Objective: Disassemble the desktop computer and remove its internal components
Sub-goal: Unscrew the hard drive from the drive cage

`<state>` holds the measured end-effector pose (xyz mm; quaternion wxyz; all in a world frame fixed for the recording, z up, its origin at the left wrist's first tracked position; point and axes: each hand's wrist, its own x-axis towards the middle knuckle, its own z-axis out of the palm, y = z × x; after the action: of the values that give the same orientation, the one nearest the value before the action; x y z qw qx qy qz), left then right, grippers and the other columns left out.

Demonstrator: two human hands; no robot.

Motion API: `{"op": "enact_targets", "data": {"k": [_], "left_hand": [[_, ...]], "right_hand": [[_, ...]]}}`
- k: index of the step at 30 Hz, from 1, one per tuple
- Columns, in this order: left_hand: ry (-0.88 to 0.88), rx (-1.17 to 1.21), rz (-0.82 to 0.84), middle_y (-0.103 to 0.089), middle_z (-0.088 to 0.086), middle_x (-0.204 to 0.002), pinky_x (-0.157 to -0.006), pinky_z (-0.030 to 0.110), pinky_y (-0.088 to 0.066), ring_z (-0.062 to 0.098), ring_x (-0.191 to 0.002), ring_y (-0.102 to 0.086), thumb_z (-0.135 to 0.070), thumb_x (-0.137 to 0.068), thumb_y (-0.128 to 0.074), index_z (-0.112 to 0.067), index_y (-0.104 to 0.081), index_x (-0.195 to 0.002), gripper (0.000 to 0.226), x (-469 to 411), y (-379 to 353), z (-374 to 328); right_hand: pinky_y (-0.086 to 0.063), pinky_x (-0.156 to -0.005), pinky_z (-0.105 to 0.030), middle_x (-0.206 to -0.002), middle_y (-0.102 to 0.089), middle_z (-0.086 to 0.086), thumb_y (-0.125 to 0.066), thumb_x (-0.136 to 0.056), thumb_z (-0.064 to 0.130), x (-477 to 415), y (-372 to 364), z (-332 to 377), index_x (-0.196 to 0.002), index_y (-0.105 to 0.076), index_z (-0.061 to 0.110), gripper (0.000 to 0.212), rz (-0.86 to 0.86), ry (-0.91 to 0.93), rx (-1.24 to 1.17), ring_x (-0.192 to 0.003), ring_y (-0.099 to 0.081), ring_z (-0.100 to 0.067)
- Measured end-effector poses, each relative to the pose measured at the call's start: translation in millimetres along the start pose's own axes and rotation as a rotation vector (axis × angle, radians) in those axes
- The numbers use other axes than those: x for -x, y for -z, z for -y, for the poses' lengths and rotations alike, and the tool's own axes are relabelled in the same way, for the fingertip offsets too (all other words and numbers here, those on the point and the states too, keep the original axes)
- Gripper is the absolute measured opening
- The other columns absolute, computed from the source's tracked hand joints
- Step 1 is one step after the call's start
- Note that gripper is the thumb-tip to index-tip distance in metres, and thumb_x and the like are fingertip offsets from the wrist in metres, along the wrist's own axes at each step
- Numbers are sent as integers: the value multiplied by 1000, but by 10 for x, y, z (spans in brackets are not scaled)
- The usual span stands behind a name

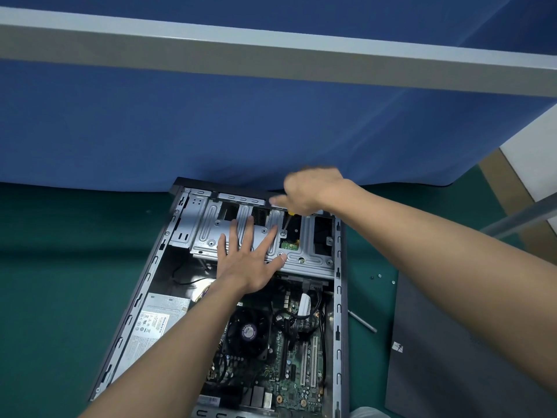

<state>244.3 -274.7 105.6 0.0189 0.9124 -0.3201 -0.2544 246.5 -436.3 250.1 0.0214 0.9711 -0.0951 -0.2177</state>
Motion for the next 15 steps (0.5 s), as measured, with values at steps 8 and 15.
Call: {"op": "enact_targets", "data": {"k": [8, 15], "left_hand": [[0, 3, -12, 37, -1, -152, -113, 52, 17, 27, -135, 42, -80, -85, -9, -56, 26, -139, 68, -7, -7, 2], [-41, 145, -214, 19, 3, -160, -116, 48, 5, 25, -145, 22, -72, -91, -27, -49, -2, -150, 68, 43, -39, -5]], "right_hand": [[-39, -57, -29, -85, -60, 2, -57, -88, 31, 0, 25, -6, -83, -56, 20, 12, 46, 65, -44, -83, -56, -25], [-36, -55, -27, -79, -58, 0, -54, -86, 17, 19, 0, -6, -78, -53, 18, 8, -39, 62, -45, -78, -55, -26]]}}
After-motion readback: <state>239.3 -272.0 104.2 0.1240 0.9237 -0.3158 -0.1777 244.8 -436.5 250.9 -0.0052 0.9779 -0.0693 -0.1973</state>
